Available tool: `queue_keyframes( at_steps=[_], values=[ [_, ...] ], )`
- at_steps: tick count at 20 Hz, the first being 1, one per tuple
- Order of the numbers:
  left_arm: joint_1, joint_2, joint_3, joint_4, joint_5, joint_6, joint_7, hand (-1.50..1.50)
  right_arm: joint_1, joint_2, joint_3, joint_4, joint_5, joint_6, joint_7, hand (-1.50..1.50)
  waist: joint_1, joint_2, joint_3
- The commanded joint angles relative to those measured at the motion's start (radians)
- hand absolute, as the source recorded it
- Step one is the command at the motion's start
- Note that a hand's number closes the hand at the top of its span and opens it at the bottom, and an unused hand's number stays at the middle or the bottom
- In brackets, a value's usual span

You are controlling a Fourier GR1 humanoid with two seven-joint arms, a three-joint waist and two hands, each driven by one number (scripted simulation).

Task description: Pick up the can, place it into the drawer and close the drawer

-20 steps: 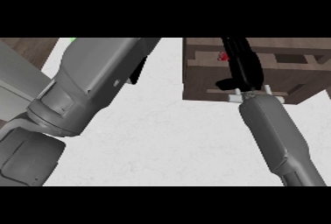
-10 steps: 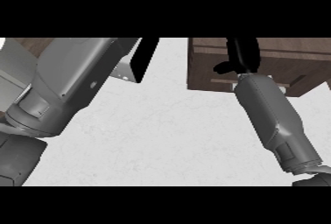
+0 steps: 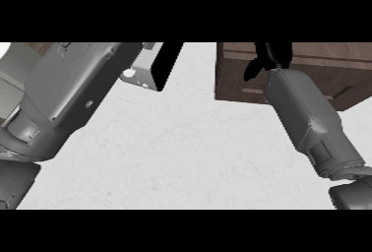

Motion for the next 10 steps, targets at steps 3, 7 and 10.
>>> queue_keyframes(
  at_steps=[3, 7, 10],
  values=[
    [0.066, 0.071, -0.001, -0.083, -0.001, -0.034, 0.033, -1.5, -0.118, -0.002, -0.081, 0.002, -0.08, -0.008, -0.045, -1.5, 0.01, -0.009, -0.005],
    [0.091, 0.075, -0.002, -0.142, 0.004, -0.026, 0.055, -1.5, -0.1, 0.029, -0.128, 0.006, -0.131, -0.043, -0.11, -1.5, 0.027, -0.006, -0.004],
    [0.164, 0.068, -0.009, -0.197, 0.003, -0.021, 0.033, -1.5, -0.142, 0.015, -0.141, 0.014, -0.144, 0.009, -0.139, -1.5, 0.009, -0.012, -0.005]
  ],
)
